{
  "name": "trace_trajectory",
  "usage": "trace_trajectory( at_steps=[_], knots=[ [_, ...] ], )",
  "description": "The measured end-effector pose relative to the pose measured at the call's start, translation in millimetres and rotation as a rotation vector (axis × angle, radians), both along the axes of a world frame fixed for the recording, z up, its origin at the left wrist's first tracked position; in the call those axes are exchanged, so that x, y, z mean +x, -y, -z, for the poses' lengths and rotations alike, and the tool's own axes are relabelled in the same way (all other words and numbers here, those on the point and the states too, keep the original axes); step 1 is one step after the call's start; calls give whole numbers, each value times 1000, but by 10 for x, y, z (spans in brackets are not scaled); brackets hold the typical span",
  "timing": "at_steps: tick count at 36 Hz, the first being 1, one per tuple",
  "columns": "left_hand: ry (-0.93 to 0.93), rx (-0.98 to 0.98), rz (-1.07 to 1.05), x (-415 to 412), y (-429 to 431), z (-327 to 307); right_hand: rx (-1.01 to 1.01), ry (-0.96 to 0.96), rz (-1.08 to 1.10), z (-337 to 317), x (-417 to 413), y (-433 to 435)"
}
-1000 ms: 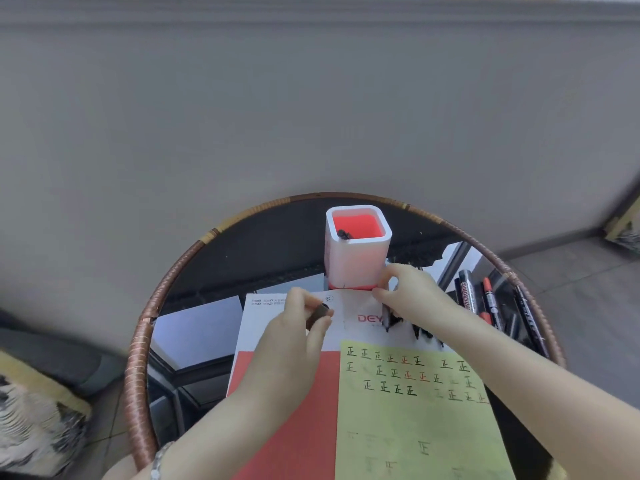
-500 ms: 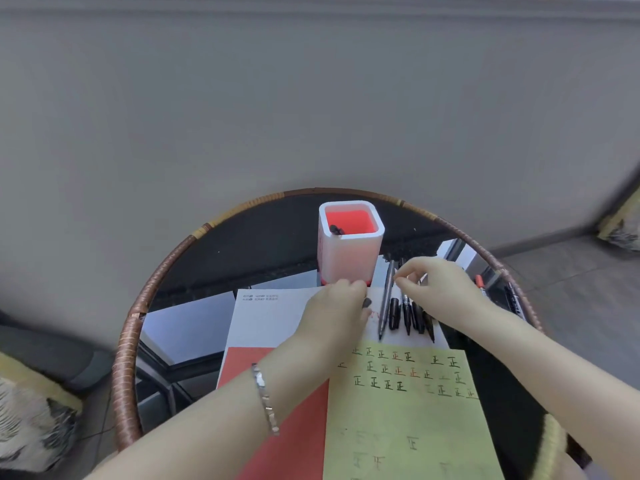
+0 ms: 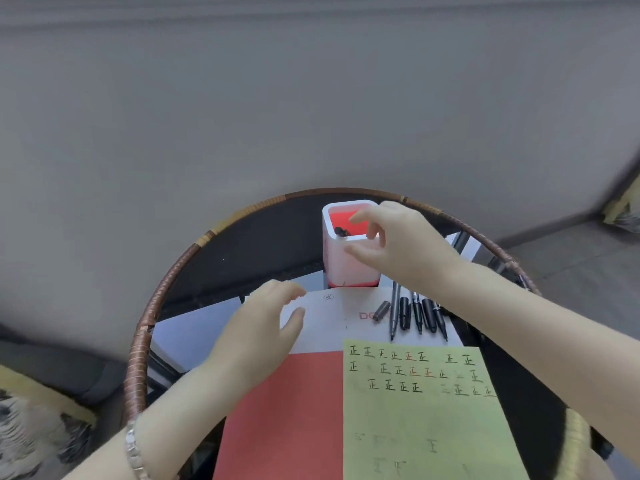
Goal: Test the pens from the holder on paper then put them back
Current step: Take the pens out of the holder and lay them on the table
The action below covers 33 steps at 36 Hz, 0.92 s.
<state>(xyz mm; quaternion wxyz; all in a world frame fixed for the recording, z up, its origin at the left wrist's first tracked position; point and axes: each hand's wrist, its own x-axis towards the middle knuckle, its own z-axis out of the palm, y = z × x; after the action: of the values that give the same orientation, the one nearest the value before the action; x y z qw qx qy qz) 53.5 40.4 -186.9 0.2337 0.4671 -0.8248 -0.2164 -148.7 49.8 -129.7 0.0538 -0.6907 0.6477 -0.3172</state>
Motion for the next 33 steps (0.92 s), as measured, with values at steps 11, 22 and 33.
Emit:
trace_trajectory(
  at_steps=[11,22,33],
  knots=[
    [-134,47,-14,203,-114,-54,85,-100,54,40,116,222],
    [-400,14,55,-211,-185,-255,-415,88,-167,-235,197,-420],
    [-513,-185,128,-545,-383,-247,-155,340,-223,149,188,-898]
  ],
)
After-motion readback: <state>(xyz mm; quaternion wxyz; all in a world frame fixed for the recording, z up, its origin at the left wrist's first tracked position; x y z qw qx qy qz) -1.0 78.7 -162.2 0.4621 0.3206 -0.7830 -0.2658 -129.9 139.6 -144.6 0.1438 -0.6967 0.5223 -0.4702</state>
